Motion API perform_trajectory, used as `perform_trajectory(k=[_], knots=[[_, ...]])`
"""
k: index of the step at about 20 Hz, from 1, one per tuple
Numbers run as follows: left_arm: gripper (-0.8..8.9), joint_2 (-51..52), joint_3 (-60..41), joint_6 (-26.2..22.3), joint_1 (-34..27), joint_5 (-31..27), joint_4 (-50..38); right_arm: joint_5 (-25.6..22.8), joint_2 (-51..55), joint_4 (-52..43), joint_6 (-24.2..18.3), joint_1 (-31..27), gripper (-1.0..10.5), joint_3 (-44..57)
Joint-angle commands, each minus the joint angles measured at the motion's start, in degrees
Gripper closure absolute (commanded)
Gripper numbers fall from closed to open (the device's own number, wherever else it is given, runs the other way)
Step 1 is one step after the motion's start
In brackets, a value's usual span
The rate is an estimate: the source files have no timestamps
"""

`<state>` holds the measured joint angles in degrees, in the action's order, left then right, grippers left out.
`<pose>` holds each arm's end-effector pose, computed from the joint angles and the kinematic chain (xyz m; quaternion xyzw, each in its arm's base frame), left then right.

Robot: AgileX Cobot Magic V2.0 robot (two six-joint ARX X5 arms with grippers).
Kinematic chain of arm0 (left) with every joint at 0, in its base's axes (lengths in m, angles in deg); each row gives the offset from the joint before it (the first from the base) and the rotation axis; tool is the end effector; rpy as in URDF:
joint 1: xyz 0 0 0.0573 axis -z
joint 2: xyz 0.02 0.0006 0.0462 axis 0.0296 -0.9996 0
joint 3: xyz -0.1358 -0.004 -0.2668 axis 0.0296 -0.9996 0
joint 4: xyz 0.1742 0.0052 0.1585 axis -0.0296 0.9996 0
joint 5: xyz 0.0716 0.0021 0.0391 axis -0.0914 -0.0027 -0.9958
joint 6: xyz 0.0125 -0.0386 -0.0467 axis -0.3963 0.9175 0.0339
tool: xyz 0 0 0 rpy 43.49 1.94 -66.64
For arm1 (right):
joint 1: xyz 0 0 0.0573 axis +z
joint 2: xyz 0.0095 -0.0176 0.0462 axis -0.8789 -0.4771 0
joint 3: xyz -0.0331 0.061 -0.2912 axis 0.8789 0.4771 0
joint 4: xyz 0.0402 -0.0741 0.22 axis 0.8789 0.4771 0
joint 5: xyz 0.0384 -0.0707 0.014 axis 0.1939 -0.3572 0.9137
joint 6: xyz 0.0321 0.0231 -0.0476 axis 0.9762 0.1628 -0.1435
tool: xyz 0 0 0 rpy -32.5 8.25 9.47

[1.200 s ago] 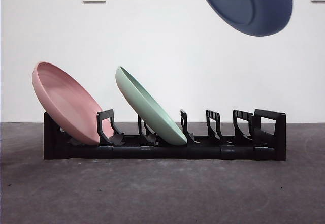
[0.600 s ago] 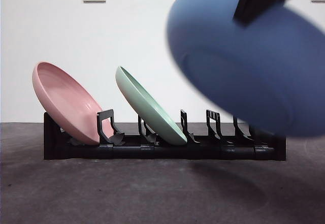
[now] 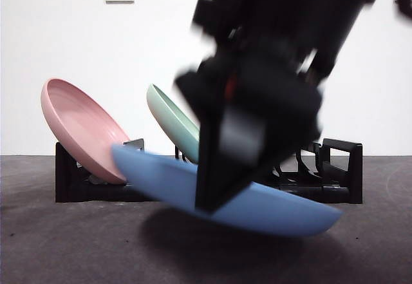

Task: Place the plate

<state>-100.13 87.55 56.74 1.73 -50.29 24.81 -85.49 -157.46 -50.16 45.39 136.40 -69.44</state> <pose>0.0651 -0.0129 0.3280 -0.1237 0.3688 -0.1191 0.9135 0.0755 0.2347 0.2271 -0.4286 0.3231 0.4496 0.7140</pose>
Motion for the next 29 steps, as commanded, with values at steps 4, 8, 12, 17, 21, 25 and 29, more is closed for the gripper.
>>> perform_trajectory(k=[4, 8, 12, 17, 21, 25, 29], knots=[[4.82, -0.28, 1.14, -0.22, 0.09, 0.13, -0.55, -1.31, -7.67, -5.25, -8.81, 0.57, 9.4, -0.63], [4.82, -0.28, 1.14, -0.22, 0.09, 0.13, -0.37, -1.84, -9.4, -4.79, -9.01, 0.57, 9.3, -0.63], [4.82, -0.28, 1.14, -0.2, 0.09, 0.13, -0.35, -1.9, -9.16, -2.45, -4.87, 0.74, 6.5, -1.49], [4.83, -0.74, 1.2, 0.5, 0.11, 0.15, -0.09, 6.56, 1.31, 2.14, 3.89, 0.66, 6.3, -6.93], [4.83, -5.46, 2.45, 1.53, 1.07, 0.15, 0.2, 7.37, 15.96, 2.67, 14.32, -2.75, 6.3, -7.02], [5.16, -13.99, 6.49, 4.79, 2.89, 0.11, -0.35, 6.99, 26.36, 11.98, 24.46, -8.15, 6.3, -7.02], [5.5, -24.94, 14.53, 5.2, 4.28, -2.21, -1.44, 3.19, 31.17, 17.7, 25.88, -11.34, 6.3, -7.02]])
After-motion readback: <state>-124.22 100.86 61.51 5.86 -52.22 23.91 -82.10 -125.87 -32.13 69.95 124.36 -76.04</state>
